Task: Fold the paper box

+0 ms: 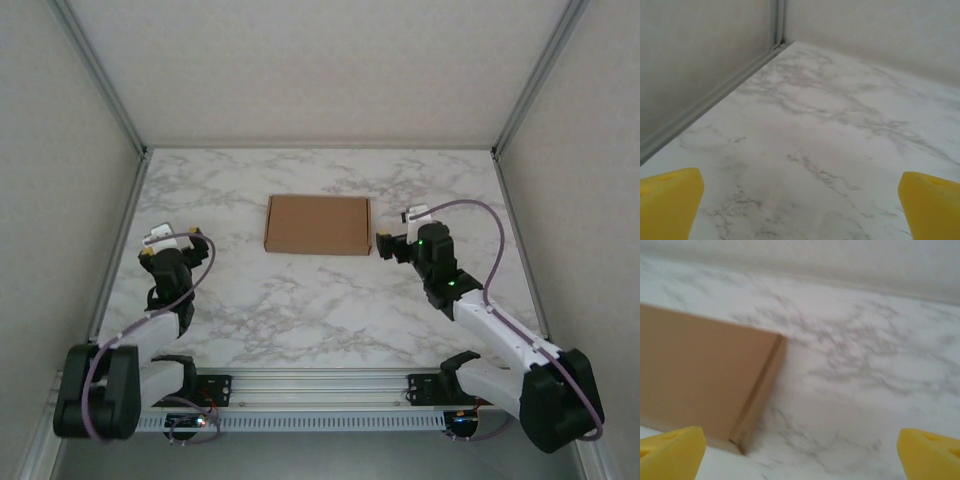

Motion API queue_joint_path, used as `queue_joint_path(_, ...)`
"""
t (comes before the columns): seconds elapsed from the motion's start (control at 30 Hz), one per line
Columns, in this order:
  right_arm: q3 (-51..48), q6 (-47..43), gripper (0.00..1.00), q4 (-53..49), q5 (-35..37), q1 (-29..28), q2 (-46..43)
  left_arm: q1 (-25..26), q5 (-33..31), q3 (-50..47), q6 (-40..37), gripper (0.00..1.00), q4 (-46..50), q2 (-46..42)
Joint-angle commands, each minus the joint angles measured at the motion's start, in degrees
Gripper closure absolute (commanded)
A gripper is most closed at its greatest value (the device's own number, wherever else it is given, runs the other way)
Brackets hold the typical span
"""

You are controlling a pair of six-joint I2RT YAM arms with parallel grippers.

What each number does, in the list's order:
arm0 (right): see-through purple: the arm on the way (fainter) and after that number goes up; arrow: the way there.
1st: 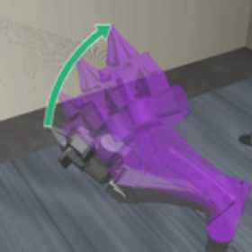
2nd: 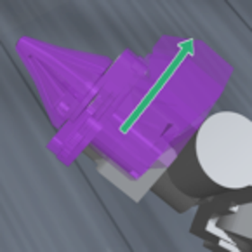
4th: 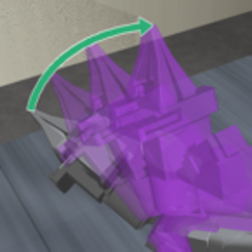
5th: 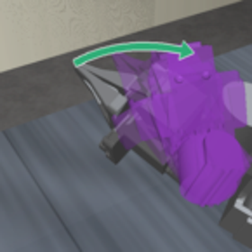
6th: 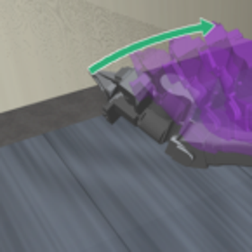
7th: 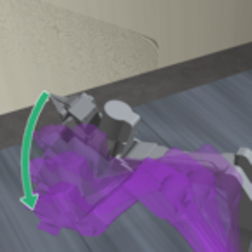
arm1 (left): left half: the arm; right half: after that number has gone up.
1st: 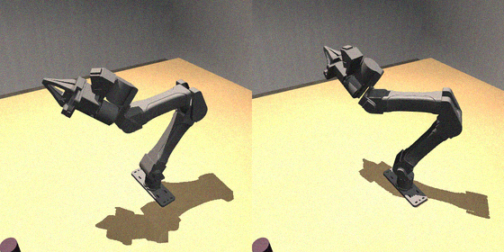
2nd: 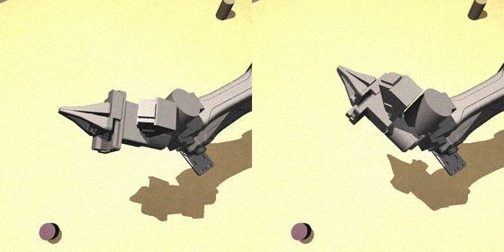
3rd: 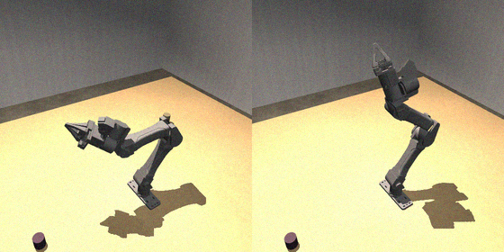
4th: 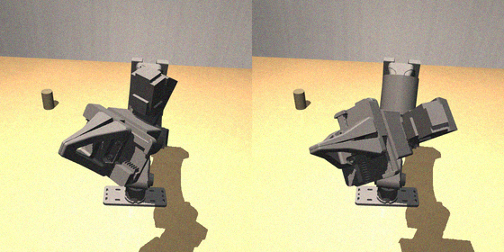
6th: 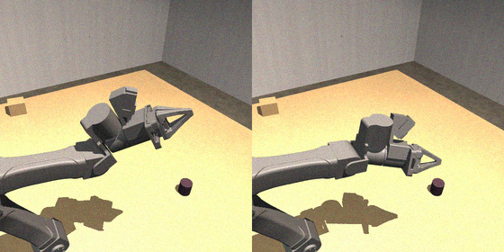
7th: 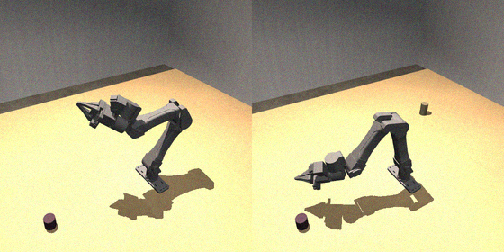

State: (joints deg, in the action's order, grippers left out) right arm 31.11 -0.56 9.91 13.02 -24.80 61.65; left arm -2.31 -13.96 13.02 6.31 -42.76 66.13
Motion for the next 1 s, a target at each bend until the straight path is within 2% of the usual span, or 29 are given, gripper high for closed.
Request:
queue_joint_path(0.0,-0.76,-4.80,0.01,14.11,13.36,1.09,4.49,-2.64,4.27,-1.40,1.53,0.00,-12.69,5.31)
queue_joint_path(0.1,-3.21,-5.11,0.01,19.02,13.48,5.14,8.09,-3.30,5.67,-1.84,0.79,0.01,-18.32,8.01)
queue_joint_path(0.23,-5.12,0.95,0.01,22.85,13.74,11.92,13.74,-3.09,5.45,-6.38,2.51,0.01,-35.33,14.25)
queue_joint_path(0.3,-5.88,3.35,0.01,24.44,8.92,15.48,14.91,-2.97,7.78,-7.79,1.66,0.01,-41.77,18.43)
queue_joint_path(0.37,-11.33,3.32,0.01,34.84,3.69,18.51,17.44,-2.79,9.33,-7.06,0.92,0.01,-45.26,22.28)
queue_joint_path(0.47,-13.21,4.05,0.01,41.07,-1.68,20.58,21.32,-1.08,10.52,-0.90,-2.27,0.01,-32.80,21.82)
queue_joint_path(0.57,-12.29,1.42,0.01,45.73,-7.84,20.65,27.00,-0.20,9.83,-0.40,-2.94,0.01,-31.57,21.83)
queue_joint_path(0.63,-8.29,0.42,0.01,36.89,-12.05,20.91,26.43,-0.16,9.82,-0.36,-2.92,0.01,-31.44,21.87)
queue_joint_path(0.67,-8.73,1.23,0.01,37.62,-13.07,22.00,26.44,-0.16,9.84,-0.44,-2.98,0.01,-32.13,22.06)
queue_joint_path(0.97,-8.34,1.31,0.01,36.88,-12.60,22.00,26.52,-0.07,9.82,-0.18,-3.05,0.01,-31.54,22.10)
